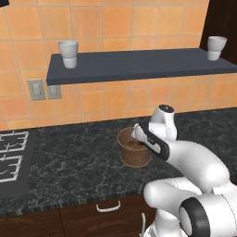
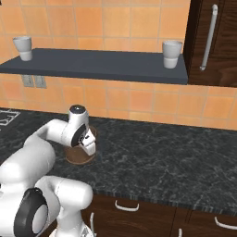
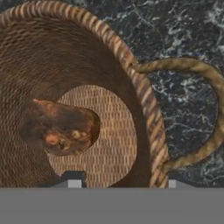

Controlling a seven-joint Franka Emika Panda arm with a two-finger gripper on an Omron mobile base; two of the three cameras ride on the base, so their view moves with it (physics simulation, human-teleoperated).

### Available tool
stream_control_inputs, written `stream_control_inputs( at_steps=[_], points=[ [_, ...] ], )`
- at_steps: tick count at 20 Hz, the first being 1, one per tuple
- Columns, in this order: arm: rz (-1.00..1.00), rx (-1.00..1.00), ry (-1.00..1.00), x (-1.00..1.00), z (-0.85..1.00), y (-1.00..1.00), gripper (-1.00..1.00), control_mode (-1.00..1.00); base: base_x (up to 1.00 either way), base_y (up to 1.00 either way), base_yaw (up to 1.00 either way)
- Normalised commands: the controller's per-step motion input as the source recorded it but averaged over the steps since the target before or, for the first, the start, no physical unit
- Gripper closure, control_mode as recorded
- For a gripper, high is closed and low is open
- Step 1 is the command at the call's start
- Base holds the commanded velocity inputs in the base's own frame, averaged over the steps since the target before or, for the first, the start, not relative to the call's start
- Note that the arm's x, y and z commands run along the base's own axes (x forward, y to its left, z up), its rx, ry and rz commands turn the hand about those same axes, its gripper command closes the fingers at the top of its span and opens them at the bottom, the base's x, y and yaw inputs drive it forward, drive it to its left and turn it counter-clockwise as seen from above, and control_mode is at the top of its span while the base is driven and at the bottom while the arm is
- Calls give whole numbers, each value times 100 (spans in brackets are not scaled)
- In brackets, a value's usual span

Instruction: Open the cabinet, pick up the bread from the cabinet and place it in the basket. Then move the basket to the dining counter.

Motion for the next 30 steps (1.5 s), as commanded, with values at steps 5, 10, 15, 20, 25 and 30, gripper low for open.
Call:
stream_control_inputs(
  at_steps=[5,10,15,20,25,30],
  points=[
    [0,-4,12,-5,-83,59,100,-100,0,0,0],
    [-9,1,1,-46,-6,-7,100,-100,0,0,0],
    [-21,1,-14,-45,10,-11,100,-100,0,0,0],
    [-22,0,-14,-47,38,-32,100,-100,0,0,0],
    [-17,1,-1,-73,69,-64,100,-100,0,0,0],
    [-13,1,0,-84,88,-70,100,-100,0,0,0]
  ],
)
